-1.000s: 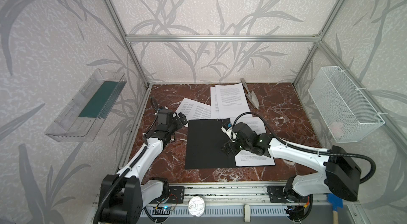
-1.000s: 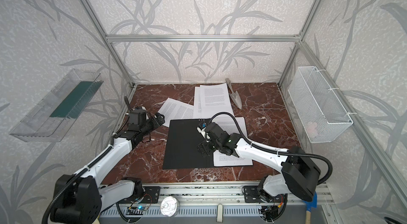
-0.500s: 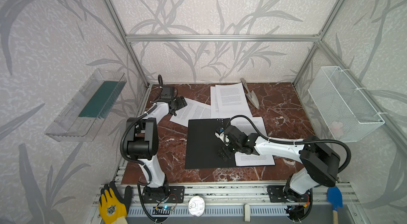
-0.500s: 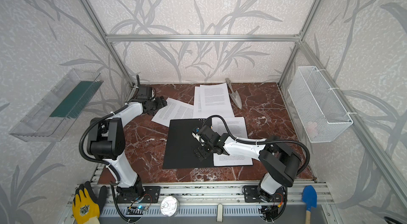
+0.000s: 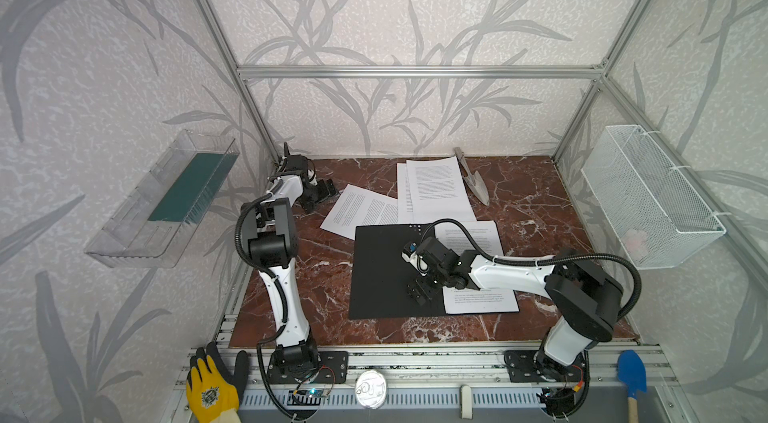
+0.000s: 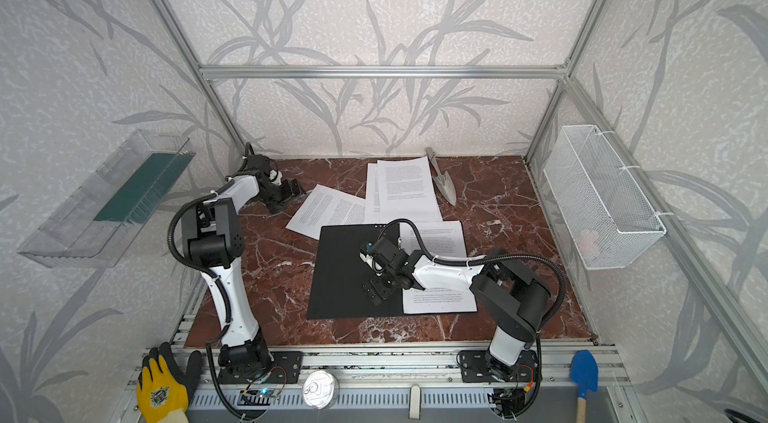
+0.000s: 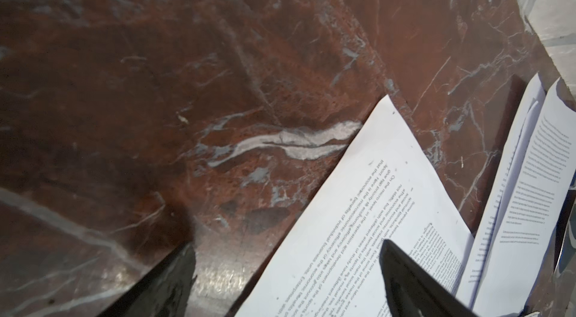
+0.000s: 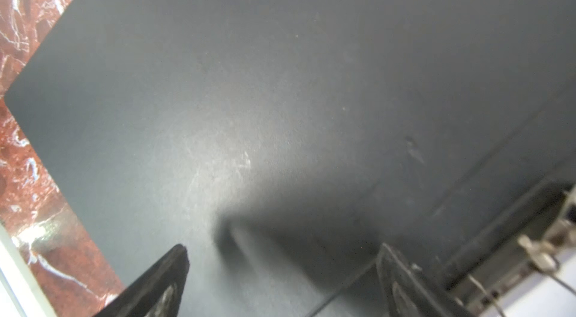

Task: Put the files into the folder

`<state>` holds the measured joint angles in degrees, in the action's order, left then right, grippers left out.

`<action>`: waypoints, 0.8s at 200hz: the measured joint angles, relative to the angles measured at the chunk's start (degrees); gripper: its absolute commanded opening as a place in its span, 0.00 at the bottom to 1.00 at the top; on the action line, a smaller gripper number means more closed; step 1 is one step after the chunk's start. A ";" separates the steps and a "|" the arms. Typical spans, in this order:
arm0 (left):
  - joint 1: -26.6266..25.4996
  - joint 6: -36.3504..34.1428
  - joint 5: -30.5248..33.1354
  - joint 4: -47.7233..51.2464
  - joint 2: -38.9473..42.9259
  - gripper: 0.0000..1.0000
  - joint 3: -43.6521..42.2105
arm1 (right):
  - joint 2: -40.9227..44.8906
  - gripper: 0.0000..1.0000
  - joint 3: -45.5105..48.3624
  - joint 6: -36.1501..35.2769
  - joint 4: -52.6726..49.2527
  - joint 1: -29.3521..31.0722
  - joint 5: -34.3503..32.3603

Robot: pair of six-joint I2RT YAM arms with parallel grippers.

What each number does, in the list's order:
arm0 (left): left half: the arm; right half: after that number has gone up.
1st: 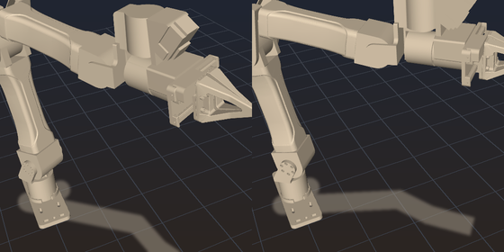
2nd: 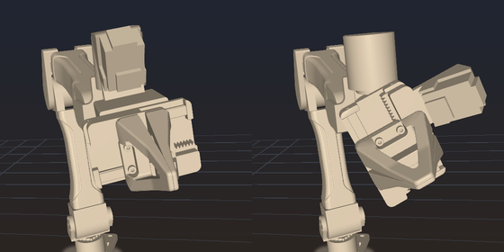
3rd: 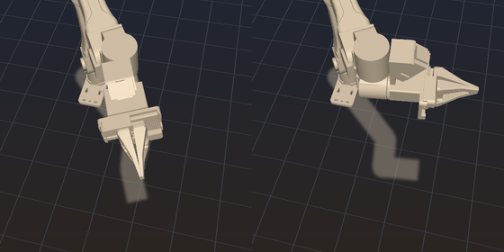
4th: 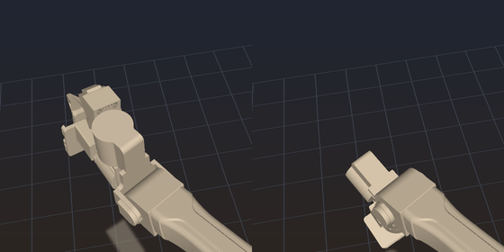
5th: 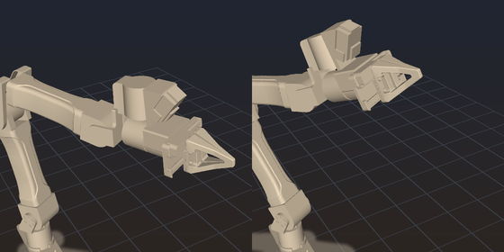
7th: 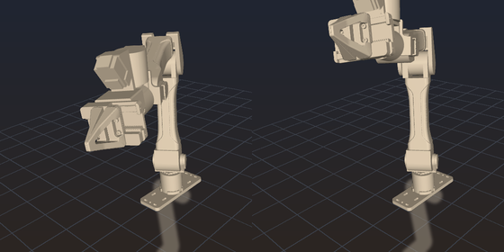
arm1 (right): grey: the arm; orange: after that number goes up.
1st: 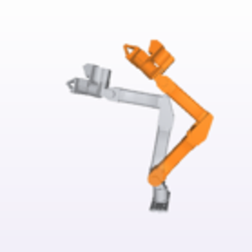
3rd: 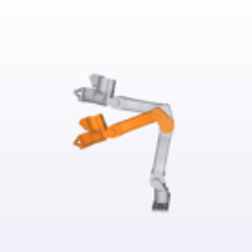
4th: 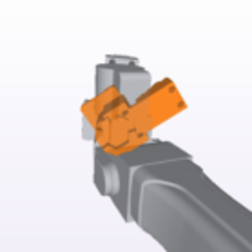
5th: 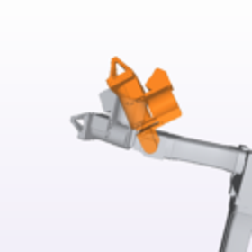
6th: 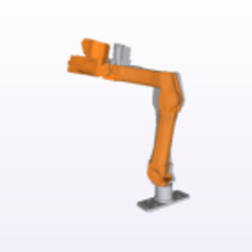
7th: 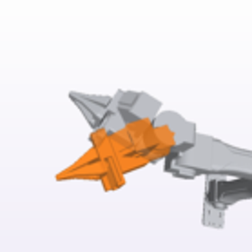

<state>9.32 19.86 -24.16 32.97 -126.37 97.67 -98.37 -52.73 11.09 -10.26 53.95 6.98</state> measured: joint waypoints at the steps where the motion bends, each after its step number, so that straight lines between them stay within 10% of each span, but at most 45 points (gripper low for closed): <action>1: -0.02 -0.02 -0.02 0.04 -0.07 0.92 0.07 | -0.07 0.95 -0.04 0.00 0.00 0.00 -0.04; 160: -0.31 -9.42 -14.12 20.90 -6.45 0.92 11.80 | -3.10 0.94 -2.82 1.05 2.32 -0.07 2.73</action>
<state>9.02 10.44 -38.28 53.87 -132.81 109.47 -101.47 -55.55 12.14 -7.94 53.89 9.72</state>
